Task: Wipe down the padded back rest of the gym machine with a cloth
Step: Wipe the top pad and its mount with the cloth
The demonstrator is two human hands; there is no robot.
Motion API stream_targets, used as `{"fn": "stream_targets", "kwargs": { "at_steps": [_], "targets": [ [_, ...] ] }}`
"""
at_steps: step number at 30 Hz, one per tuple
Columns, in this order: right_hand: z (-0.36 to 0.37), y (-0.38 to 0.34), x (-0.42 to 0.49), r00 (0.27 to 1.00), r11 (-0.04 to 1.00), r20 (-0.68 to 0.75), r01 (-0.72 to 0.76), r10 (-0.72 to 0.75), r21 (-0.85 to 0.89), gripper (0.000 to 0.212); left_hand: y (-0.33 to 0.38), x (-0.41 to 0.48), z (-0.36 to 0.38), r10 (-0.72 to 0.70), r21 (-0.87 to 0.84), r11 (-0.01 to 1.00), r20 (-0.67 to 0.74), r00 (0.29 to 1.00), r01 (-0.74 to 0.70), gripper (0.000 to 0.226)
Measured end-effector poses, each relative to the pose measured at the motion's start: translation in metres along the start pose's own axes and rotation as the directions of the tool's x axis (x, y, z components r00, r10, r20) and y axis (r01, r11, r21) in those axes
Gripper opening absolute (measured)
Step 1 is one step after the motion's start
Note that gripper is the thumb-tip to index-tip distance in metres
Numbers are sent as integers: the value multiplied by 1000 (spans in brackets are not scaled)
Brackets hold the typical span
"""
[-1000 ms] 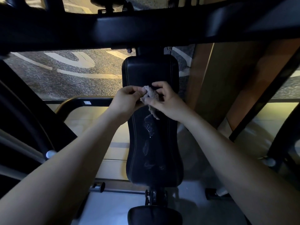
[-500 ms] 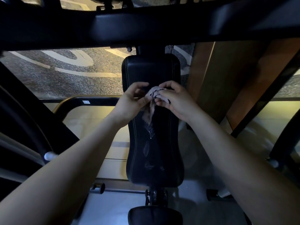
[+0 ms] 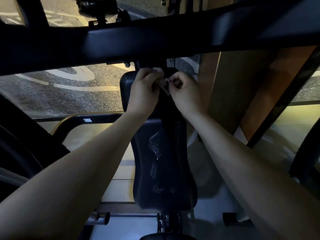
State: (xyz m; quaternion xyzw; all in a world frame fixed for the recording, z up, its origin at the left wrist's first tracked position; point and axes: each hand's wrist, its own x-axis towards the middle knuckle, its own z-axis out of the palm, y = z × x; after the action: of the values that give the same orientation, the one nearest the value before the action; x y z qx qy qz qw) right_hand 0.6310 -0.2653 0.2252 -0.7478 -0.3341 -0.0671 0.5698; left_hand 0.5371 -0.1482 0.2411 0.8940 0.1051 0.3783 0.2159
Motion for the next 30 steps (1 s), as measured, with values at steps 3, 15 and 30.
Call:
{"fn": "stream_targets", "kwargs": {
  "at_steps": [3, 15, 30],
  "targets": [
    [7, 23, 9, 998, 991, 69, 15, -6, -132, 7, -10, -5, 16, 147, 210, 965, 76, 986, -160, 36],
    [-8, 38, 23, 993, 998, 116, -12, 20, -65, 26, -4, 13, 46, 242, 244, 941, -3, 970, -234, 47],
    [16, 21, 22, 983, 854, -75, 108, -169, -510, 38, -30, 7, 22, 113, 360, 927, 2, 994, -106, 51]
  ]
}}
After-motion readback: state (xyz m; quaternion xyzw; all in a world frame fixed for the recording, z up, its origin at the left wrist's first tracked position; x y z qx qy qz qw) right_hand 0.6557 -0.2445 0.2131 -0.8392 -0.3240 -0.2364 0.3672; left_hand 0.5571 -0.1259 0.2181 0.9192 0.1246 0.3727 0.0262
